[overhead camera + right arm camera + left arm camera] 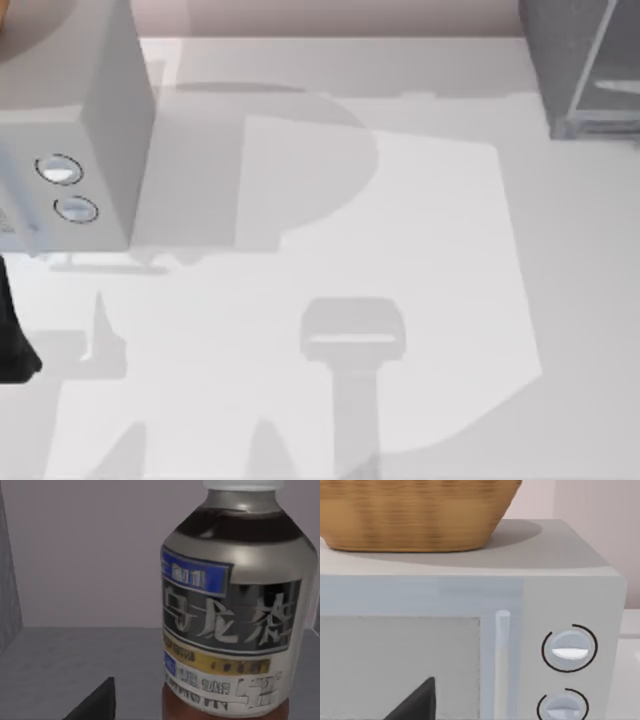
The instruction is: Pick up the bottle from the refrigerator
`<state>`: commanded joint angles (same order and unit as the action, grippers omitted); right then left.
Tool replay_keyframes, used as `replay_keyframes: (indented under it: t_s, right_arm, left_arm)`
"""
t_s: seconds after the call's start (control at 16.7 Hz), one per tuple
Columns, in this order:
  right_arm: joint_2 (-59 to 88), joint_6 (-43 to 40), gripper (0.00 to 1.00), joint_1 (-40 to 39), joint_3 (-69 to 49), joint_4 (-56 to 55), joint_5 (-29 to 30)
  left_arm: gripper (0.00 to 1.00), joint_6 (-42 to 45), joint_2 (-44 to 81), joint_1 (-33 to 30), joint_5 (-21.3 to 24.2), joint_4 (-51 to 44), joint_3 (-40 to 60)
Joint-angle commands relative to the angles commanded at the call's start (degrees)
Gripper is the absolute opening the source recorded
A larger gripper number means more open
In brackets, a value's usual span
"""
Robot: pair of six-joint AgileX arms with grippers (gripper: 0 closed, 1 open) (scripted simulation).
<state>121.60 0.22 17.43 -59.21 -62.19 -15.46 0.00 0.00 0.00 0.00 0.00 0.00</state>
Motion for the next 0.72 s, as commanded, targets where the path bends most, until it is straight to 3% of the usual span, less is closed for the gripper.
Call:
replay_keyframes:
  t_s: [0.48,0.72]
  right_arm:
    - [0.9,0.0,1.0,-0.3,-2.2,1.4,0.4]
    - [5.6,-0.1,1.0,-1.3,-10.9,5.0,1.4]
  left_arm:
    - [1.0,0.0,0.0,0.0,0.0,0.0,0.0]
    - [1.0,0.0,0.0,0.0,0.0,0.0,0.0]
